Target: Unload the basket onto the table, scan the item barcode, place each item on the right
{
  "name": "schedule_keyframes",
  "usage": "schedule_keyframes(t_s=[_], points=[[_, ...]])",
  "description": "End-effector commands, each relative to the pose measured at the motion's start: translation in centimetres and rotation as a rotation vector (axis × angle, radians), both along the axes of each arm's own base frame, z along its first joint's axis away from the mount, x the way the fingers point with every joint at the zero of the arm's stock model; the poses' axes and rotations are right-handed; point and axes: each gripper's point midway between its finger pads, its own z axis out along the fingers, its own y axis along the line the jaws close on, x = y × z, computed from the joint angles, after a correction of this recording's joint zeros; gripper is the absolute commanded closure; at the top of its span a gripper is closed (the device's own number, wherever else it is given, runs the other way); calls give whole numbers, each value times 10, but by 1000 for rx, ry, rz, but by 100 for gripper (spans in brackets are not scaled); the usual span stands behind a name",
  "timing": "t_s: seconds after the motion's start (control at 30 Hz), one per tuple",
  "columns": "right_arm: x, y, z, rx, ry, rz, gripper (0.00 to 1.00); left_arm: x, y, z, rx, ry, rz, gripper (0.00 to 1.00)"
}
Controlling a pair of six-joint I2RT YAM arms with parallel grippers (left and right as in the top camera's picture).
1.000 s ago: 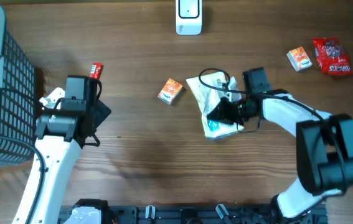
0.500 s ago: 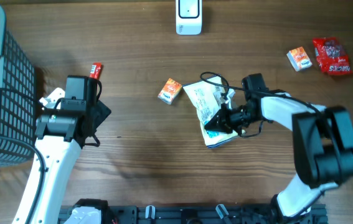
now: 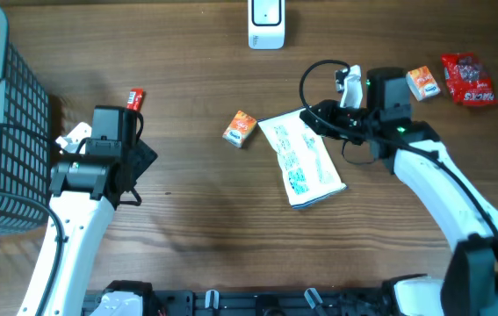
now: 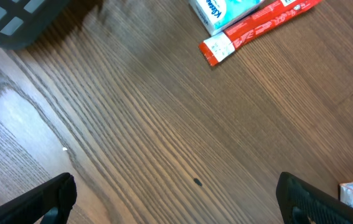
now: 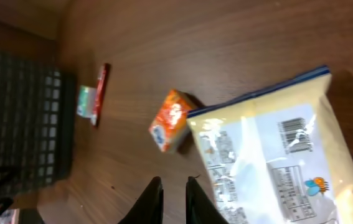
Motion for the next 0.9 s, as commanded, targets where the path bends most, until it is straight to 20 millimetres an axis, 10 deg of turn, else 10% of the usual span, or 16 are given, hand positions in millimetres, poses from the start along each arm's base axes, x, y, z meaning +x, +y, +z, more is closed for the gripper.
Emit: schedule_keyframes(t_s=[0.0, 0.27, 0.5, 0.7, 0.77, 0.87], points=[[-4, 4, -56, 8, 185, -12, 95, 3, 1, 3, -7, -14, 17, 0], [-25, 23, -116, 126, 418, 57, 96, 2, 1, 3, -7, -13, 17, 0], [-20, 33, -75, 193, 307, 139, 89, 2, 1, 2, -6, -13, 17, 0], [2, 10, 7, 108, 54, 136, 38, 2, 1, 2, -6, -12, 17, 0], [7, -15, 22, -18, -19, 86, 14, 2, 1, 2, -6, -12, 17, 0], [4, -44, 27, -210, -72, 56, 4, 2, 1, 2, -6, -13, 17, 0]])
